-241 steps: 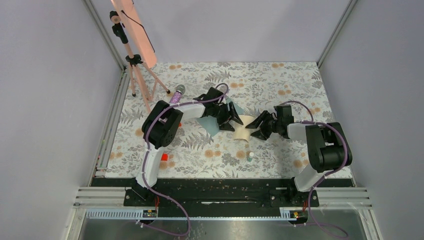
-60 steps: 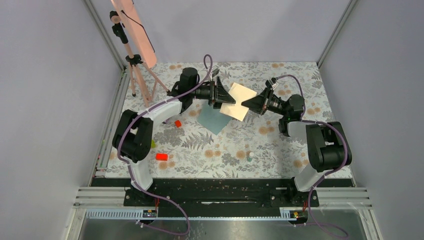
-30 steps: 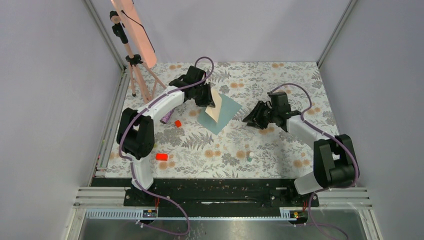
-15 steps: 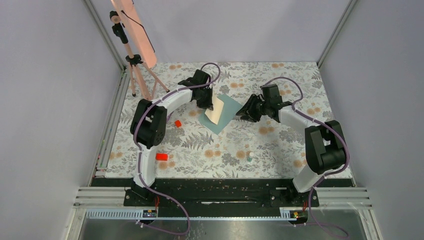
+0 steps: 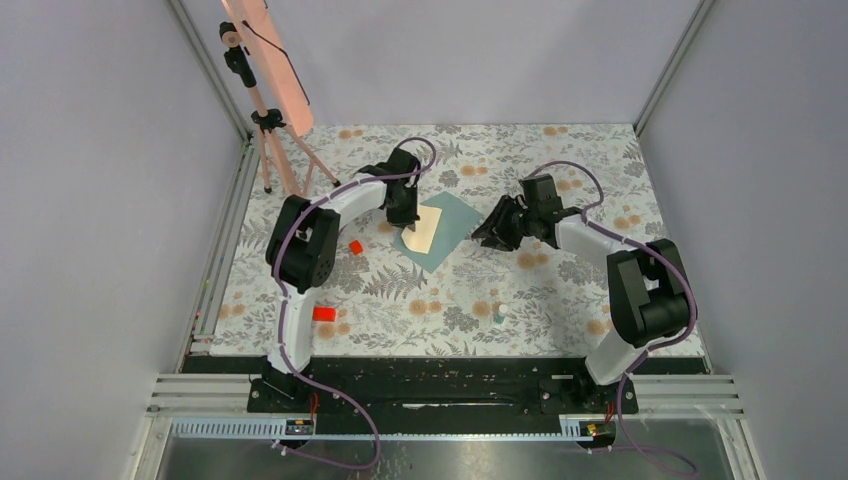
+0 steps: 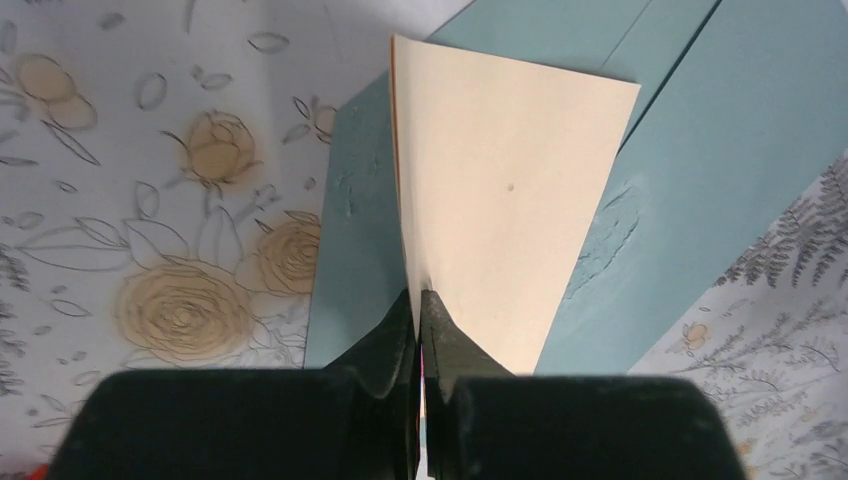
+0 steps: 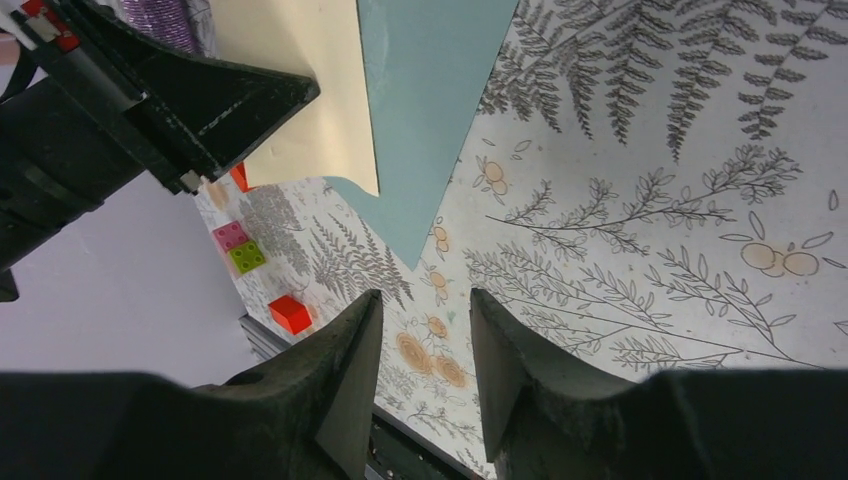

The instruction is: Place the letter into the envelope and seal it

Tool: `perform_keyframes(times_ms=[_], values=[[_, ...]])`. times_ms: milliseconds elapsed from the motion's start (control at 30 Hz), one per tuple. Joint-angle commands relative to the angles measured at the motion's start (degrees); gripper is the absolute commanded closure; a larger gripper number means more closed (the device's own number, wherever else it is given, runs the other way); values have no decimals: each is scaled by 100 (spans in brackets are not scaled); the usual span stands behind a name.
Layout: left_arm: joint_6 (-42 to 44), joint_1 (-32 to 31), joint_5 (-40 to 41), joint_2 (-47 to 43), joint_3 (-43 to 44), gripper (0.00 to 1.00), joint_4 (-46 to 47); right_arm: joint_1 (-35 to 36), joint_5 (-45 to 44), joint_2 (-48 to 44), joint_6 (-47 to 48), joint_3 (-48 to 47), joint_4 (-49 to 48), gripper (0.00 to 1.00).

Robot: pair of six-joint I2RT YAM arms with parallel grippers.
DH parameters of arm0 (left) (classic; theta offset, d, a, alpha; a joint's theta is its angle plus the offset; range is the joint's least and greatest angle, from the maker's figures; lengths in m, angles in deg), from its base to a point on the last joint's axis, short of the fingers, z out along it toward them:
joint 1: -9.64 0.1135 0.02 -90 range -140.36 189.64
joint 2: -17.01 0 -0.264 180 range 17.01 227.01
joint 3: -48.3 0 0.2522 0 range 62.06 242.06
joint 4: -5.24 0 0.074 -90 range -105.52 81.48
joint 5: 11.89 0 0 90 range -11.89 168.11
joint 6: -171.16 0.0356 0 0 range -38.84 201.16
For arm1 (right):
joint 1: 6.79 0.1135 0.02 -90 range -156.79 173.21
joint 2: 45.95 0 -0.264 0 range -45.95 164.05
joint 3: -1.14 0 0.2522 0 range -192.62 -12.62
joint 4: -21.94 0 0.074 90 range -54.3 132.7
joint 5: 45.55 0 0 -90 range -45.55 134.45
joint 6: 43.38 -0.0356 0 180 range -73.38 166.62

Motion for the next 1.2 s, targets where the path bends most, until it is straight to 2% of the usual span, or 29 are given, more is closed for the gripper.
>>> perform_keyframes(times_ms=[0,133,300,400,467,633,900,1167], values=[[-701,-172,-837,-150,-301,100,-326,34,-163,-102,9,143,89,54],[-1537,-358,-1776,-93,-555,100,13,-310,-273,-165,-66,418,247,44],[-3105,-648,-2305,-562,-1426,100,1239,-711,-262,-354,275,769,449,43],[-3541,-792,-2452,-829,-1621,100,1758,-735,-361,-455,452,857,636,43],[-3349,-805,-2315,-972,-1443,100,1706,-732,-356,-467,482,914,641,43],[-2194,-772,-1455,-964,-532,100,707,-737,-569,-517,621,917,808,43],[-1635,-725,-1543,-572,-40,100,343,-737,-1317,-1253,785,1041,1197,43],[-1083,-707,-1421,-393,523,100,49,-724,-953,-822,486,1232,950,46]])
